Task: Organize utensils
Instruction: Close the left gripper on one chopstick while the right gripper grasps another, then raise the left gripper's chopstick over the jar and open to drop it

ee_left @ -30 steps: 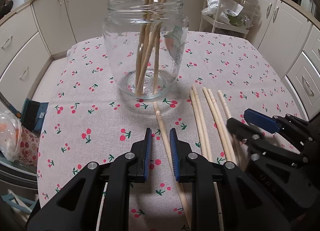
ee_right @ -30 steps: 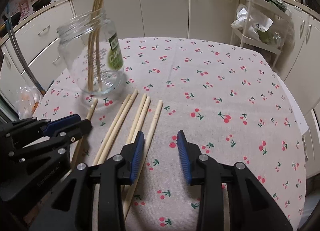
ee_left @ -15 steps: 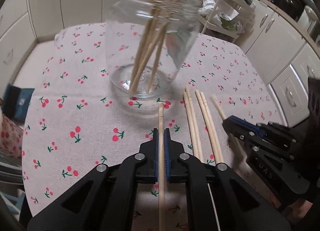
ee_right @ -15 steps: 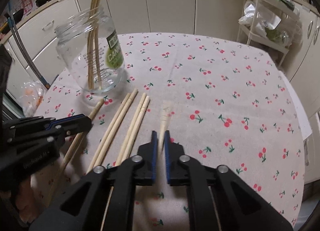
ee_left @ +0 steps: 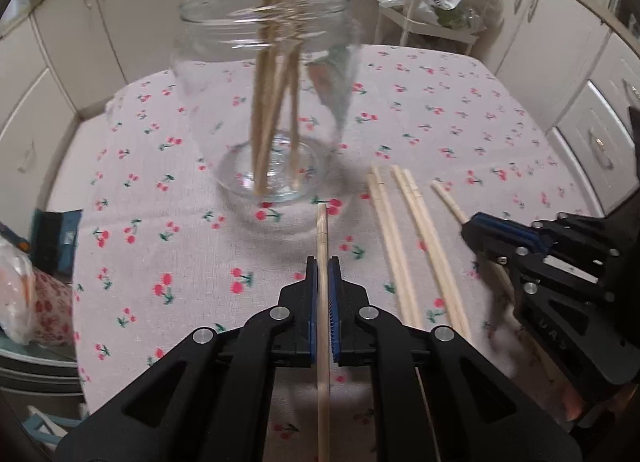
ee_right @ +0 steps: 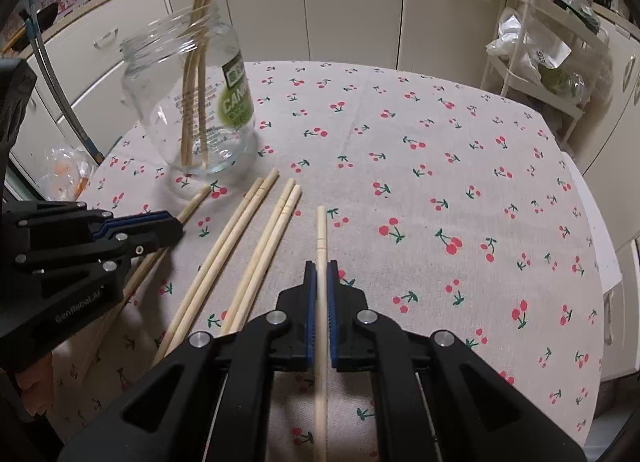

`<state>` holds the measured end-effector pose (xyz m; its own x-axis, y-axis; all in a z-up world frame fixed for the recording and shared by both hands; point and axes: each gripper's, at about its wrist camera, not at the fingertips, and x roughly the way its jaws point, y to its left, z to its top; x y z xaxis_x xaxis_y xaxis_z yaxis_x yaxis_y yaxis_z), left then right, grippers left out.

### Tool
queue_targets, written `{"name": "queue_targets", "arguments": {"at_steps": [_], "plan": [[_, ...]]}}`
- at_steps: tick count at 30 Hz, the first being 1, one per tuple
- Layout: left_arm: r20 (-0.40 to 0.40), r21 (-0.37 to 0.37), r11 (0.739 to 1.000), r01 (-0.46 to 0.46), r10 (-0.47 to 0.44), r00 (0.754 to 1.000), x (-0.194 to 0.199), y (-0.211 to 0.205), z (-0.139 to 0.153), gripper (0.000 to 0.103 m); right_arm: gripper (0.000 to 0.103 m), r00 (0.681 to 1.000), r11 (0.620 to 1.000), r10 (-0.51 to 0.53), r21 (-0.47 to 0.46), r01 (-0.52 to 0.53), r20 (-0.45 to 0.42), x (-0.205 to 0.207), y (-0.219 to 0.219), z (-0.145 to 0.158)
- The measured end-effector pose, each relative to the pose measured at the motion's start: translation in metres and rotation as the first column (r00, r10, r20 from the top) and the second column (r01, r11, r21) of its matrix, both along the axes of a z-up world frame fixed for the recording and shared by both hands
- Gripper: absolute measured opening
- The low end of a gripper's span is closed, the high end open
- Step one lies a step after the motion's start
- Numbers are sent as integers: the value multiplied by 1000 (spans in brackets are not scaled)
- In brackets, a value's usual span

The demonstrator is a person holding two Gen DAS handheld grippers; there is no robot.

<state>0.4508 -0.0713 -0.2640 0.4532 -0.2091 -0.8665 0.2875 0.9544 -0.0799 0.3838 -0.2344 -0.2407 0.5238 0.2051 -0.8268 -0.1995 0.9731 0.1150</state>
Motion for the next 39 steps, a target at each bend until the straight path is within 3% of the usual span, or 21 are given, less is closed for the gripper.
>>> {"name": "queue_targets", "arguments": {"at_steps": [2,7,11,16,20,28,33,39], "plan": [[33,-14,1000,-13,14,999,-5,3,10,5,6,1000,999,-9,42,9,-11,-1,-6,-1],[169,-193,981,-34,67,983,-28,38,68,5,6,999,990,-32,137,36,-34,-2,-18,-3],[303,-325,945,-38,142,942,-32,67,121,5,6,997,981,-57,181,64,-42,-3,-23,-3],[402,-400,914,-60,234,885,-10,78,160,5,6,996,965,-90,247,90,-11,-10,-31,3],[441,-439,896,-73,285,851,12,73,174,5,6,995,947,-100,308,91,15,-13,-35,8],[521,-471,871,-136,400,754,60,63,194,5,6,986,906,-152,408,112,68,-14,-49,10],[585,-435,882,-178,428,689,77,46,188,5,6,981,886,-168,450,108,95,-14,-54,14],[617,-401,889,-221,440,652,85,33,162,5,6,981,872,-176,476,115,84,-12,-59,11]]}}
